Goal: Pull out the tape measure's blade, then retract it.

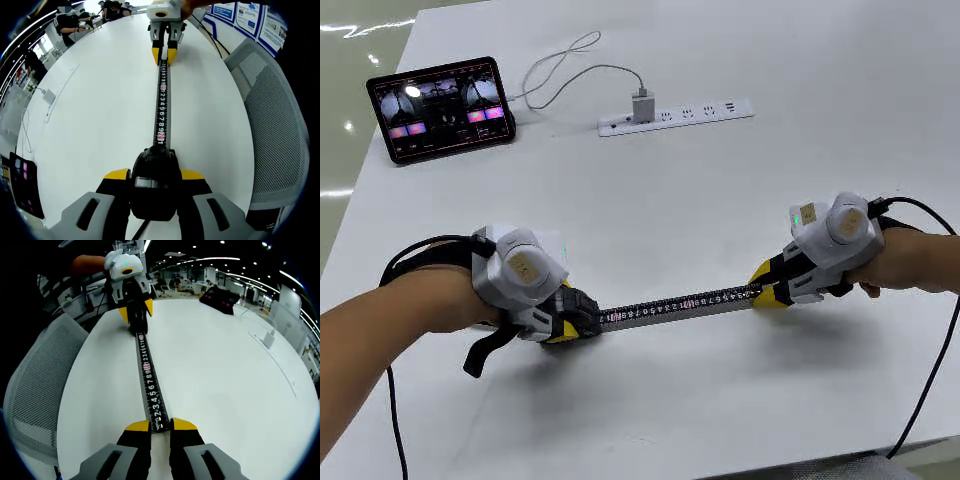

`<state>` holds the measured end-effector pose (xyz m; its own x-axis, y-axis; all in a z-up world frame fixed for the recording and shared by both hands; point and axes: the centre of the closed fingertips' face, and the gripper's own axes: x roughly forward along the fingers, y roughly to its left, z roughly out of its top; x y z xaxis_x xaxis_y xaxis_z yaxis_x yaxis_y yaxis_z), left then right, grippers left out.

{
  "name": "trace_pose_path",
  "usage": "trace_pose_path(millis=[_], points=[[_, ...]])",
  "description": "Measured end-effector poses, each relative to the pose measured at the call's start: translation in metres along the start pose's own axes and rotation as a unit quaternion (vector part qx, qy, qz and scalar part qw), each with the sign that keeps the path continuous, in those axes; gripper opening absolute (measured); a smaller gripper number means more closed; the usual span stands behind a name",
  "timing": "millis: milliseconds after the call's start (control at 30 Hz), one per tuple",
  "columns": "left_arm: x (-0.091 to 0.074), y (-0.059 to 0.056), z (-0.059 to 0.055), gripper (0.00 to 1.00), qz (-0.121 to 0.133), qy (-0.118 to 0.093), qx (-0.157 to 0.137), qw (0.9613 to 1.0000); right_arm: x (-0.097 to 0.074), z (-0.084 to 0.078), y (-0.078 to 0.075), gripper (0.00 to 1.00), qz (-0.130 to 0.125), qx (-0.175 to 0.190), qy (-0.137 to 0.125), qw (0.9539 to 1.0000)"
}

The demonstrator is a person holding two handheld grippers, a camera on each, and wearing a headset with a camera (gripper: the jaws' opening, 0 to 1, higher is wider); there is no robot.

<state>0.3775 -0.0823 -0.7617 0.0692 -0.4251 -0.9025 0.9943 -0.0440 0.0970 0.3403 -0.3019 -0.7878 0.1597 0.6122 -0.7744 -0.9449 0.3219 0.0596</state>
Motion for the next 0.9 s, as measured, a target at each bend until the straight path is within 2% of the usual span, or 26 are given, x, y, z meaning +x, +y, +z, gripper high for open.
trace_pose_path(millis=[900], points=[[-0.0007, 0.0007, 0.0011, 0.30, 0.001, -0.001, -0.002, 1.0000, -0.0094, -0.0100, -0.0042, 0.09, -0.004, 0.007, 0.002, 1.0000]])
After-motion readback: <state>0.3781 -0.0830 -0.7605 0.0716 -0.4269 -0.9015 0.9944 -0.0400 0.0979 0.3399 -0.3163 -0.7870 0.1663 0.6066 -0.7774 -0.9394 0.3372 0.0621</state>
